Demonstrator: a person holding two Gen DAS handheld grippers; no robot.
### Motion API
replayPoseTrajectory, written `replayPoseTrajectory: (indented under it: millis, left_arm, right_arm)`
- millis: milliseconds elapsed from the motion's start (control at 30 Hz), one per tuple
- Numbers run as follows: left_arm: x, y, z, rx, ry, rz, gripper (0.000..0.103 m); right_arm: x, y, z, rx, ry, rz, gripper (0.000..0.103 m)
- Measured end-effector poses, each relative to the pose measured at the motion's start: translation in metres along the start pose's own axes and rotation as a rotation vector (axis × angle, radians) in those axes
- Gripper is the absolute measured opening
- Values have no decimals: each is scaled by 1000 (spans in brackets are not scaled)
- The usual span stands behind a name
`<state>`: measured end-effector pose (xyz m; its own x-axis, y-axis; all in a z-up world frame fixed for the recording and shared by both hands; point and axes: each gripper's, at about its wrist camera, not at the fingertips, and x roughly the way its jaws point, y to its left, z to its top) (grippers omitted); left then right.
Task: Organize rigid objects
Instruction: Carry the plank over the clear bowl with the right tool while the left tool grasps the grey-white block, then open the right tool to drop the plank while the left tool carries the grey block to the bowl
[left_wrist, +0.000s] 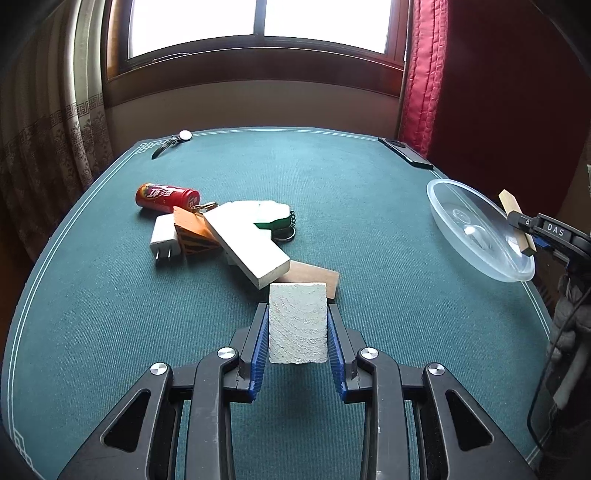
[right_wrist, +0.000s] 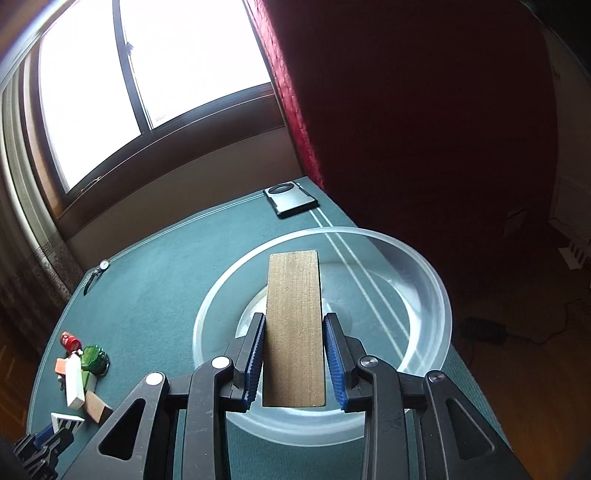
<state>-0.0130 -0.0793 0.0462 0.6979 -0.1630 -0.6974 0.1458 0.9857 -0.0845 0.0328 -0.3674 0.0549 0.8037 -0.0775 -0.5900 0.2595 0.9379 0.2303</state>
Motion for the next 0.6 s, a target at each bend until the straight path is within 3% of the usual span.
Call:
replayPoseTrajectory:
  millis: [133, 433, 500, 567, 600]
  left_arm:
    - [3, -8, 2, 13, 8, -3, 30]
    - [9, -24, 7, 42, 18, -14, 30]
    - [11, -28, 9, 50, 21, -19, 30]
    - [12, -33, 11, 58, 22, -24, 30]
    - [12, -35, 12, 61, 22, -26, 30]
  right_arm:
    - [17, -14, 6, 10, 0, -53, 33]
    - [34, -31, 1, 30, 39, -82, 35]
    - [34, -31, 1, 30, 31, -84, 41]
    - [33, -31, 1, 32, 20, -89, 61]
    - [32, -32, 1, 35, 10, -90, 63]
